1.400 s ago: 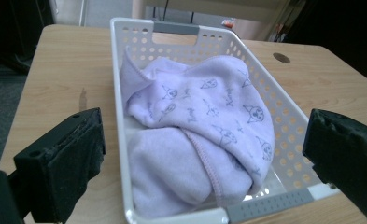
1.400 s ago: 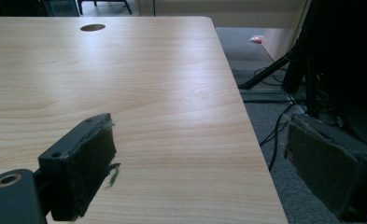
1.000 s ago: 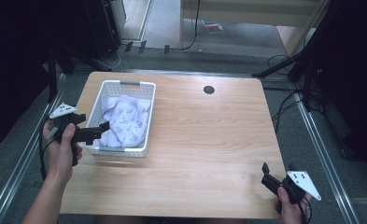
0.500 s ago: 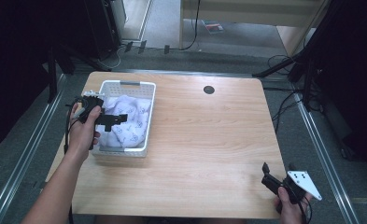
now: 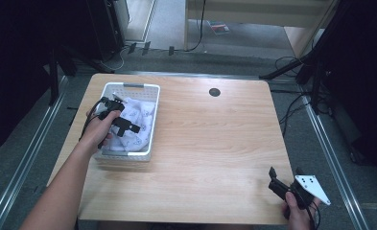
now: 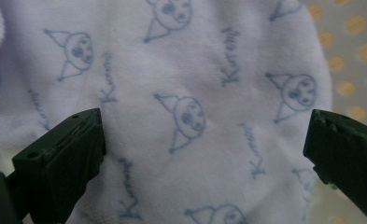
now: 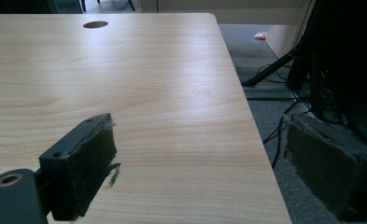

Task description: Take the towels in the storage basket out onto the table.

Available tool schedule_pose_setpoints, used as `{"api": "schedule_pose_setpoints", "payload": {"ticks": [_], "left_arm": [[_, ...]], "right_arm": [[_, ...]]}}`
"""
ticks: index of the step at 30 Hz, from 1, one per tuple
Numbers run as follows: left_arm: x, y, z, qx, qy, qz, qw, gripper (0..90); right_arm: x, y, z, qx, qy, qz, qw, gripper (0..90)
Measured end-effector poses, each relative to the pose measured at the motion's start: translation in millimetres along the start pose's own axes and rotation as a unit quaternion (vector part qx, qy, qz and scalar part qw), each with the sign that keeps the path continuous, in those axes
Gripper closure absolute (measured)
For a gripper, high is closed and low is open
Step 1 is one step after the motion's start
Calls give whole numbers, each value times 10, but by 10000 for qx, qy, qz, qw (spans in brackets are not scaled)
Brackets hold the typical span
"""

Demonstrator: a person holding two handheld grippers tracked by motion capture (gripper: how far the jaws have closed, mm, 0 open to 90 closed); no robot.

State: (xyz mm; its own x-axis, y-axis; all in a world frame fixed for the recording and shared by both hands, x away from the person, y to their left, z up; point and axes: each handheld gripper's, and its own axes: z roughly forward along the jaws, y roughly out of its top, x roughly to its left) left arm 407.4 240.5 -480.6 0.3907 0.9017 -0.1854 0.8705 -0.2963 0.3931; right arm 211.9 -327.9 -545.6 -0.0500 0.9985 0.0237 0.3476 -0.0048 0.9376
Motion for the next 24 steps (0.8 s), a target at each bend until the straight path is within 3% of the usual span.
{"api": "schedule_pose_setpoints", "payload": {"ticks": [2, 5, 9, 18, 24], "left_arm": [[24, 11, 36, 36, 200, -84, 9998, 0], [38, 23, 163, 386, 480, -142, 9980, 0], [-4, 46, 274, 598, 573, -157, 9964, 0], [55, -9, 306, 415, 364, -138, 9984, 0], [5, -8, 348, 416, 636, -230, 9968, 1]], "right_arm": [[4, 0, 0, 1, 4, -15, 10000, 95], [4, 0, 1, 1, 4, -22, 10000, 95], [4, 0, 1, 2, 9, -22, 10000, 95], [10, 4, 8, 49, 34, -25, 10000, 95], [10, 4, 11, 67, 21, -38, 10000, 96]]}}
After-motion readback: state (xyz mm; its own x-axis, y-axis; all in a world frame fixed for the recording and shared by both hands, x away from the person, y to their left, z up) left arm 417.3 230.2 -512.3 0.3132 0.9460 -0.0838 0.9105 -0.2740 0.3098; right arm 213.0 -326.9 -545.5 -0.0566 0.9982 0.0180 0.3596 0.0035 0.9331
